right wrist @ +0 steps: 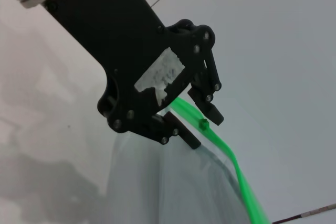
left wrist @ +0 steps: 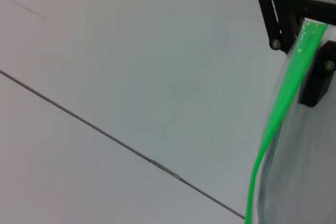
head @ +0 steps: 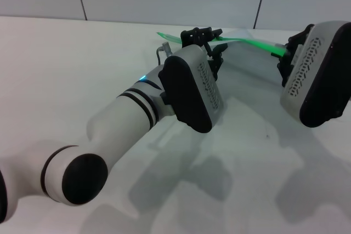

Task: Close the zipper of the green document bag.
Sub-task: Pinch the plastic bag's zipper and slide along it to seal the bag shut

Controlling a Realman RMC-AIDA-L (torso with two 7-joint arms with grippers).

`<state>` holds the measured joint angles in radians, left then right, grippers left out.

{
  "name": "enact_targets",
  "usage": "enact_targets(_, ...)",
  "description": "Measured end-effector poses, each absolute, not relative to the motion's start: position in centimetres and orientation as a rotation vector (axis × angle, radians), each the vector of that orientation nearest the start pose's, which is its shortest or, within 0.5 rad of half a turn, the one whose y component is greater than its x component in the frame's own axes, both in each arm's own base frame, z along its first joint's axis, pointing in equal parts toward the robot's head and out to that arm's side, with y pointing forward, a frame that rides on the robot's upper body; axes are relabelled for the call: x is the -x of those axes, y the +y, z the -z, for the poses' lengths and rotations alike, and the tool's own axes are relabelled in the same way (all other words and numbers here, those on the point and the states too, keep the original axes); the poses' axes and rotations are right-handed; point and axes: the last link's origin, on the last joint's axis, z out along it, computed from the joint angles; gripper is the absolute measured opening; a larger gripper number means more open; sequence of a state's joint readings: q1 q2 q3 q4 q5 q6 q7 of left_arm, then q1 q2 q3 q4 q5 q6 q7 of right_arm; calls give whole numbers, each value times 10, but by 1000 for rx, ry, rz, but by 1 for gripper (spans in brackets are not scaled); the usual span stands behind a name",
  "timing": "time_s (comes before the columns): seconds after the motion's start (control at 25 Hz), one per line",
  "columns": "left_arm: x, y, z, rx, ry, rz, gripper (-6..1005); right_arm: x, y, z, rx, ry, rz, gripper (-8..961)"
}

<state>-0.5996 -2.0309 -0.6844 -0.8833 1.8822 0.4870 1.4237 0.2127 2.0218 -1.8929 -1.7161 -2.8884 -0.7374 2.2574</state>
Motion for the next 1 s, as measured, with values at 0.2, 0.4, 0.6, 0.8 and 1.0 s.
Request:
enact_targets(0.2,149,371,114,2023,470,78,264,-149,341,5,2233,-282,325,42)
enact_targets(0.4,147,370,114,2017,471,85,255,-149,340,6,2234,-288,326,42)
enact_targets(0.6,142,368,114,2017,467,106,246,-148,340,6,2234,-297,330,42)
enact_targets(0.8,139,366,114,2019,472,115,238,-149,340,7,2235,-298,330,42)
enact_targets(1.0,142,367,112,2019,461,112,229,-149,340,6,2234,-295,332,41)
